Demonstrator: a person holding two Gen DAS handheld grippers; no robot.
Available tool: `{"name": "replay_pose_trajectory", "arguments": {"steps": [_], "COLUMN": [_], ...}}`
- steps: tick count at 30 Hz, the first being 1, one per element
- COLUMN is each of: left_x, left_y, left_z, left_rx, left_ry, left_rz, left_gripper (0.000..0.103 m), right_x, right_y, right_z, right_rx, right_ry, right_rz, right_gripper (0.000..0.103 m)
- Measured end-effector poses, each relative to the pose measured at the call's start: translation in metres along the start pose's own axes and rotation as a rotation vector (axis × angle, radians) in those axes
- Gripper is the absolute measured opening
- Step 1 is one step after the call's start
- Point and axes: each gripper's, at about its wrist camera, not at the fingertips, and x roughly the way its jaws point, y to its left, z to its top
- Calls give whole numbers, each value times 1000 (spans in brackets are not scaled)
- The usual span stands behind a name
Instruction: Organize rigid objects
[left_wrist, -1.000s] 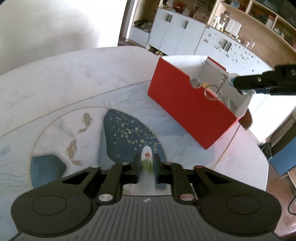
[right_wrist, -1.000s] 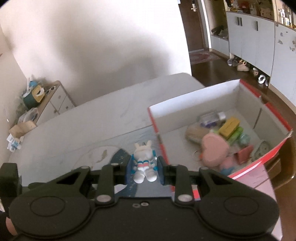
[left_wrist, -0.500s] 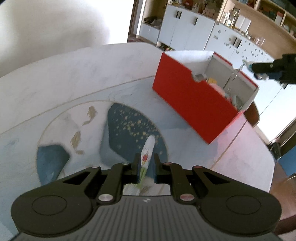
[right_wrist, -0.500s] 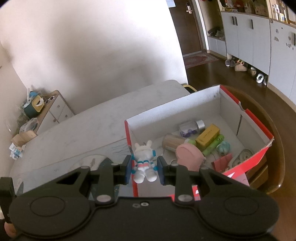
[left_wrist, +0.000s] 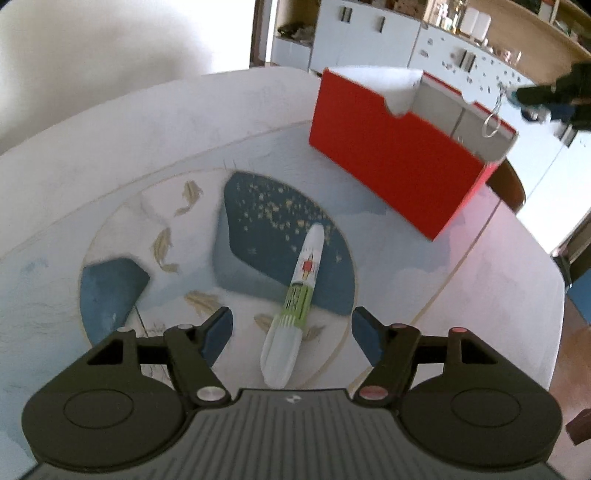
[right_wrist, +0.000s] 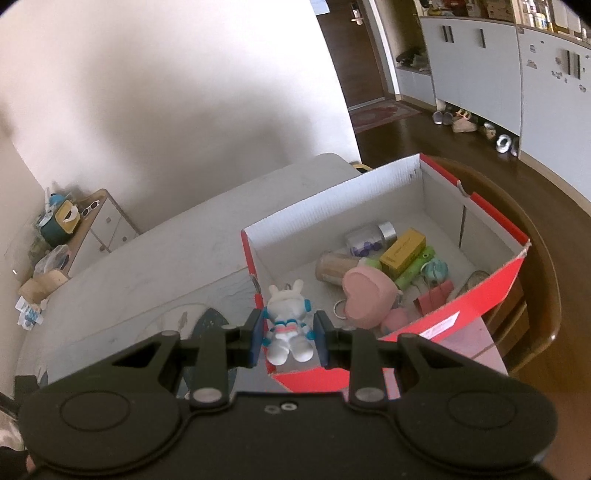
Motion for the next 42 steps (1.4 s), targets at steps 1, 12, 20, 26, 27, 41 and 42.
{"name": "replay_pose_trajectory", "arguments": {"steps": [1, 12, 20, 26, 27, 41, 42], "left_x": [3, 14, 16, 18, 18, -7, -9], "left_y": [0, -1, -4, 0, 0, -7, -9], "left_z": [-3, -18, -16, -11, -10, 23, 27], "left_rx": [7, 72, 75, 19, 13, -123, -127], "left_ry": [9, 20, 12, 28, 32, -36, -46], "left_rz": [3, -10, -24, -41, -42, -9, 3], "left_gripper": [71, 65, 37, 23, 23, 22, 22], "right_x": [0, -4, -4, -3, -3, 5, 6], "right_y": [2, 17, 23, 21, 21, -10, -13], "right_z": [-2, -15, -16, -14, -14, 15, 18], "right_rx": [2, 16, 20, 19, 18, -23, -27], "right_ry": [0, -6, -14, -15, -15, -15, -15], "right_rz": [-3, -39, -50, -53, -53, 15, 23], "right_gripper": [28, 28, 28, 28, 28, 28, 28]}}
